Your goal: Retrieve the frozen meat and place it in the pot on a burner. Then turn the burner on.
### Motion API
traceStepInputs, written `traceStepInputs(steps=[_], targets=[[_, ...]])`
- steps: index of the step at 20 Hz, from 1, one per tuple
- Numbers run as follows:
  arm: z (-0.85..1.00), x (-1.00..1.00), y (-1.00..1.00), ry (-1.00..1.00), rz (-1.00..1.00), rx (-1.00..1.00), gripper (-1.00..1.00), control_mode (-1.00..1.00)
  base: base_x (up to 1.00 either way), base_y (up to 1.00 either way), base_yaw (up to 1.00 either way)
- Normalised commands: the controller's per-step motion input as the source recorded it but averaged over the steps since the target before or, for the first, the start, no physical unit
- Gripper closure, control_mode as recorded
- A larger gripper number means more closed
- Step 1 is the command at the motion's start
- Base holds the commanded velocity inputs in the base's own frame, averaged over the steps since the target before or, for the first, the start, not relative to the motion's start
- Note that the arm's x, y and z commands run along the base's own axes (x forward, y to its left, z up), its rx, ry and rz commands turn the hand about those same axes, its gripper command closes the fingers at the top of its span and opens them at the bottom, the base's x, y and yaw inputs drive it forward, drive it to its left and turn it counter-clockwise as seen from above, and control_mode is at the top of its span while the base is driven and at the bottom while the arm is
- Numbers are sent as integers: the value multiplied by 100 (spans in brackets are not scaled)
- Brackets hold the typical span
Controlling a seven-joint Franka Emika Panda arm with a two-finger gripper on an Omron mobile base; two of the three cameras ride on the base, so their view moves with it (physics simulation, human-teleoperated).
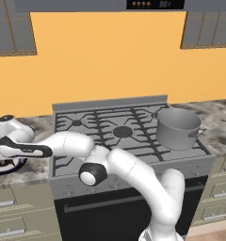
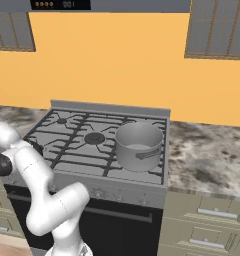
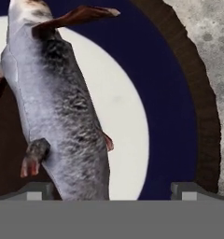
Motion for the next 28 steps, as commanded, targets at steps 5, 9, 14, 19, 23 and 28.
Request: traceStepInputs(steps=[5,9,14,19,23,28], targets=[[6,9,27,15,-2,-12,100,-100,0,0,0],[9,1,11,15,-4,-12,100,-100,0,0,0],[19,1,0,18,-10,-18,100,-100,0,0,0],[53,9,0,16,-6,-23,100,-100,0,0,0],[70,6,0,16,-5,-27,100,-100,0,0,0],[62,1,-3,15,-4,-26,100,-100,0,0,0]])
